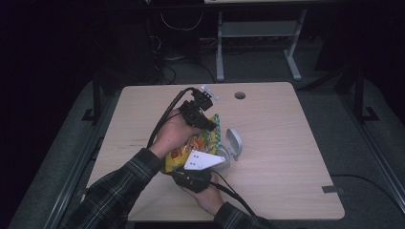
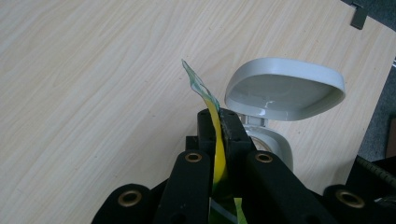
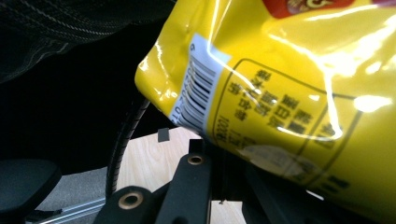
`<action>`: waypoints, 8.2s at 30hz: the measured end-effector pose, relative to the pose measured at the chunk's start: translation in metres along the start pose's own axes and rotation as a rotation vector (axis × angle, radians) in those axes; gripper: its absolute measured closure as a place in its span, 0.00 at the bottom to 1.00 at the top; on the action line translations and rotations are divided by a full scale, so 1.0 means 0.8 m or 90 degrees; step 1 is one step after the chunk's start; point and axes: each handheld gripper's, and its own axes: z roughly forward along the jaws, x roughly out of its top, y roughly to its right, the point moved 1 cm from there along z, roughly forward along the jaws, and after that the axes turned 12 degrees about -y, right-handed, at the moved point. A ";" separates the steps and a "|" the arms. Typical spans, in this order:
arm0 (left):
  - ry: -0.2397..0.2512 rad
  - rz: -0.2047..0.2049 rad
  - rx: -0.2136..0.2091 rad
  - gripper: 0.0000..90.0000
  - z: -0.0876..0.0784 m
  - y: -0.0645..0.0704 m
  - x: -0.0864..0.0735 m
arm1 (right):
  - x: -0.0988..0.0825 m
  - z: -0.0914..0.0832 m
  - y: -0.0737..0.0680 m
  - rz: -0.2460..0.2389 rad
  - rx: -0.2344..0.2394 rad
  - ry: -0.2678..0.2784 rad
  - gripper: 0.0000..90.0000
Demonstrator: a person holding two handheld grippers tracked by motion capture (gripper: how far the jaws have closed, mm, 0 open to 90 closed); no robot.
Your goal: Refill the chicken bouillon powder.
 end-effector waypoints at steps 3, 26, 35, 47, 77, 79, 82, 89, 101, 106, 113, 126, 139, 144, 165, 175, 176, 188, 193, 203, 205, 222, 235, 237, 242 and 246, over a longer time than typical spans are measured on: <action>-0.002 -0.001 0.000 0.99 0.000 0.000 0.000 | 0.000 0.000 0.000 0.000 0.001 0.001 1.00; -0.007 -0.004 0.004 0.99 0.000 0.001 0.003 | 0.001 -0.001 0.000 0.001 0.001 0.008 1.00; -0.010 -0.003 0.005 0.99 0.000 0.001 0.004 | 0.001 -0.002 0.001 0.000 0.000 0.009 1.00; -0.009 -0.004 0.005 0.99 0.000 0.002 0.004 | 0.001 -0.002 0.001 0.001 0.000 0.009 1.00; -0.011 -0.004 0.001 0.99 0.001 0.001 0.005 | 0.001 -0.002 0.001 0.002 0.000 0.010 1.00; -0.009 -0.006 0.001 0.99 0.001 0.002 0.005 | 0.002 -0.002 0.001 0.002 -0.001 0.012 1.00; -0.013 -0.003 0.003 0.99 -0.001 0.002 0.006 | 0.002 -0.002 0.000 0.003 0.000 0.013 1.00; -0.014 -0.001 0.004 0.99 -0.001 0.003 0.009 | 0.003 -0.004 0.002 0.007 0.000 0.016 1.00; -0.012 -0.002 0.005 0.99 -0.001 0.004 0.011 | 0.005 -0.005 0.002 0.016 0.002 0.020 1.00; -0.012 -0.003 0.004 0.99 0.000 0.004 0.011 | 0.005 -0.005 0.002 0.017 0.003 0.019 1.00; -0.014 -0.004 0.001 0.99 0.002 0.003 0.010 | 0.004 -0.004 0.002 0.018 0.003 0.019 1.00; -0.012 -0.009 0.000 0.99 0.006 0.003 0.008 | 0.003 -0.002 0.004 0.011 0.005 0.013 1.00; -0.008 -0.006 0.001 0.99 0.005 0.003 0.007 | 0.003 -0.002 0.002 0.013 0.006 0.014 1.00; -0.007 -0.008 0.000 0.99 0.004 0.003 0.007 | 0.004 -0.003 0.003 0.009 0.004 0.013 1.00; -0.005 -0.008 0.004 0.99 0.003 0.004 0.012 | 0.005 -0.006 0.007 0.012 0.005 0.017 1.00; -0.005 -0.009 0.005 0.99 0.004 0.004 0.012 | 0.005 -0.006 0.006 0.013 0.007 0.017 1.00; -0.004 -0.009 0.005 0.99 0.003 0.004 0.012 | 0.005 -0.006 0.006 0.013 0.007 0.017 1.00; -0.006 -0.009 0.004 0.99 0.003 0.004 0.011 | 0.005 -0.006 0.006 0.013 0.008 0.017 1.00; -0.007 -0.009 0.005 0.99 0.003 0.004 0.011 | 0.005 -0.006 0.006 0.012 0.008 0.017 1.00; -0.006 -0.010 0.004 0.99 0.002 0.004 0.011 | 0.006 -0.006 0.006 0.011 0.007 0.018 1.00; -0.004 -0.010 0.003 0.99 0.002 0.004 0.012 | 0.006 -0.006 0.006 0.011 0.006 0.018 1.00; -0.002 -0.014 0.000 0.99 0.003 0.003 0.010 | 0.007 -0.006 0.006 0.015 0.008 0.019 1.00; -0.011 -0.012 0.003 0.99 0.004 0.002 0.011 | 0.007 -0.006 0.005 0.018 0.012 0.021 1.00; -0.013 -0.014 0.002 0.99 0.005 0.002 0.012 | 0.007 -0.006 0.006 0.023 0.015 0.021 1.00; -0.014 -0.016 0.005 0.99 0.005 0.000 0.014 | 0.009 -0.005 0.009 0.033 0.020 0.025 1.00; -0.017 -0.015 0.003 0.99 0.007 0.001 0.014 | 0.009 -0.005 0.009 0.033 0.021 0.024 1.00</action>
